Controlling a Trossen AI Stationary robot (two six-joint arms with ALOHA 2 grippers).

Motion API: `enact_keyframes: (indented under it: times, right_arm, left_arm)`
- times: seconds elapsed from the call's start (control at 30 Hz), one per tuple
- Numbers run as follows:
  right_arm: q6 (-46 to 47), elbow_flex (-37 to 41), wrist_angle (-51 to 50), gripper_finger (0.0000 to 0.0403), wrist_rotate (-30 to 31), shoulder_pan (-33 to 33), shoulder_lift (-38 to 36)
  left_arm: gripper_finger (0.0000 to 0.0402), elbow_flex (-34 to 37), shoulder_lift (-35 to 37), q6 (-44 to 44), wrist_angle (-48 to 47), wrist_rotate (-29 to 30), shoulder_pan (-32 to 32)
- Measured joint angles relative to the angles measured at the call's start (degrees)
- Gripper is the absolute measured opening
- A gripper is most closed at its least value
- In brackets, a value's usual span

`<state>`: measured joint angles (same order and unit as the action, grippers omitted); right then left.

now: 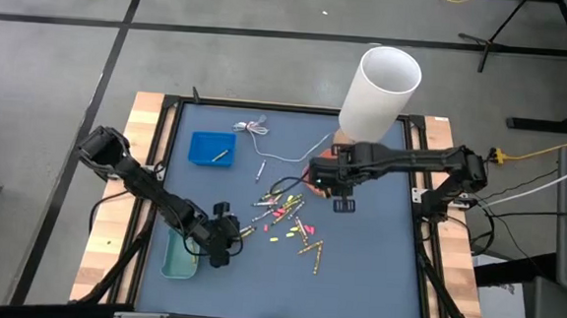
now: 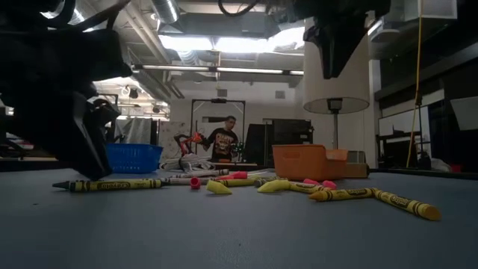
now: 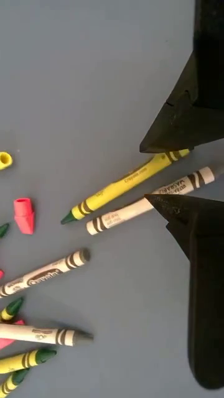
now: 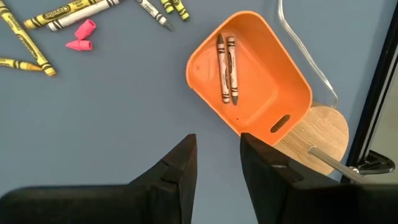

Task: Sort crayons
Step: Put the green crayon into the blue bin

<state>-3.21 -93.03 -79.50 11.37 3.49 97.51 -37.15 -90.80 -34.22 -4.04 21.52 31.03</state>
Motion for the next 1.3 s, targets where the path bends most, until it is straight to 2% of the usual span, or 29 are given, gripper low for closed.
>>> enact_keyframes:
  times: [0.6, 0.83, 1.07, 1.3]
  right_arm:
    - [3.1, 0.0, 0.0, 0.0121, 1.6, 3.7, 0.0]
    - [3.2, 0.0, 0.0, 0.0121, 1.7, 5.9, 0.0]
    - [6.1, 0.0, 0.0, 0.0121, 1.7, 8.6, 0.0]
    - [9.1, 0.0, 0.3, 0.0121, 1.9, 12.7, 0.0]
  left_arm:
    - [0.0101, 0.0, -0.1, -1.6, 1.0, -1.6, 0.2]
    - [0.0101, -0.2, -3.4, -1.7, 1.0, -2.4, 0.3]
    - [0.0100, -0.2, -3.8, -1.7, 1.0, -2.2, 0.3]
    - [0.0066, -0.2, -3.9, -1.7, 1.0, -2.2, 0.3]
